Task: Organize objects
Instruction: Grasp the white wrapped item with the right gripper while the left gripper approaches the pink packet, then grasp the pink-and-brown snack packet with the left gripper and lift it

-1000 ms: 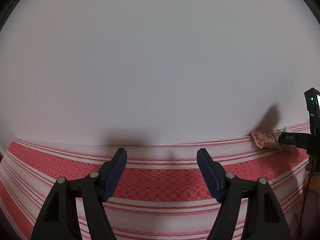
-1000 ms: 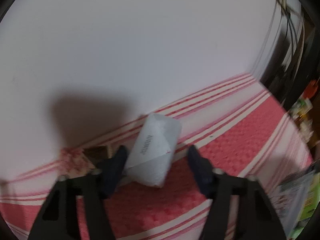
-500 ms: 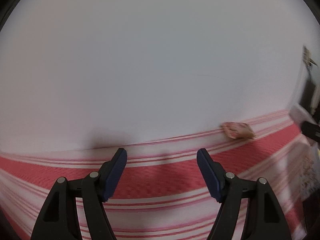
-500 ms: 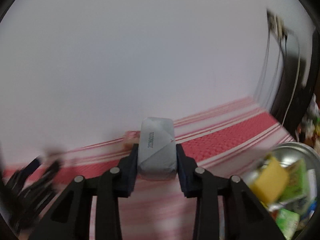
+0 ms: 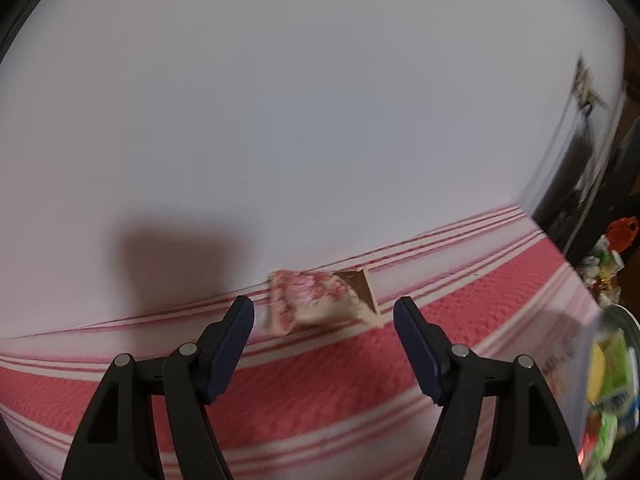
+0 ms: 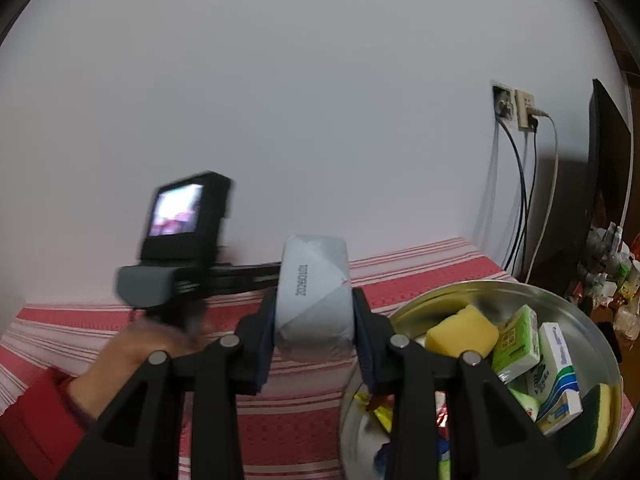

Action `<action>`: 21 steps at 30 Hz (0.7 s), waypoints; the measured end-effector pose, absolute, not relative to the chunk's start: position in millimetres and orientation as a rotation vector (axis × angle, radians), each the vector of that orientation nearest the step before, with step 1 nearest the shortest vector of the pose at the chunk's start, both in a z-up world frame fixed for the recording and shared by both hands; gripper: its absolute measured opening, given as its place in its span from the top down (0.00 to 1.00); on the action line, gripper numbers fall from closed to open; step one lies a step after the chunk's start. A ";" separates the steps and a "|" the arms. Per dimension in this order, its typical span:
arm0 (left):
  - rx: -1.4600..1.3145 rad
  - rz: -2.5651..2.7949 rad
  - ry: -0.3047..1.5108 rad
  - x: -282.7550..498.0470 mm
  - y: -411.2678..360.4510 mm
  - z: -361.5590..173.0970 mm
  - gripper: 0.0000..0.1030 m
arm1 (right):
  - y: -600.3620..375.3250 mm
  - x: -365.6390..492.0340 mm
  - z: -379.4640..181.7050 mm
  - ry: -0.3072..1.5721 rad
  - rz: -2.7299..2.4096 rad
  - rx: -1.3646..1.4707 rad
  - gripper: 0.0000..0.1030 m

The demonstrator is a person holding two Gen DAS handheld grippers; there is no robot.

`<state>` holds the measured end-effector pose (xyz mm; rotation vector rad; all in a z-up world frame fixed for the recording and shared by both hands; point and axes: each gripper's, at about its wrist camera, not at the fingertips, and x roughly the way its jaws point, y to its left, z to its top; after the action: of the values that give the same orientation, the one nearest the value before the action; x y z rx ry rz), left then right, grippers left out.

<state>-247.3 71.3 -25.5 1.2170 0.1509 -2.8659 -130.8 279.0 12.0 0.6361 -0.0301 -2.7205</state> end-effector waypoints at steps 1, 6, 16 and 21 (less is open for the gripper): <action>1.249 -2.851 0.149 -257.2 77.1 -30.8 0.28 | 279.4 -129.4 11.3 -0.039 -2.712 0.641 0.66; 1.342 -2.735 0.076 -295.4 96.3 -57.7 0.28 | 273.1 -105.9 11.9 -0.084 -2.670 0.662 0.66; 1.320 -2.791 0.170 -295.8 91.5 -56.7 0.75 | 281.2 -104.2 11.5 -0.156 -2.677 0.680 0.66; 1.259 -2.940 0.412 -273.3 75.4 -48.4 0.77 | 281.4 -107.7 8.9 -0.144 -2.706 0.680 0.66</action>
<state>-273.3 75.5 -48.4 1.2592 0.4122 -2.9400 -107.7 281.4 8.9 0.6804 -0.1442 -2.7055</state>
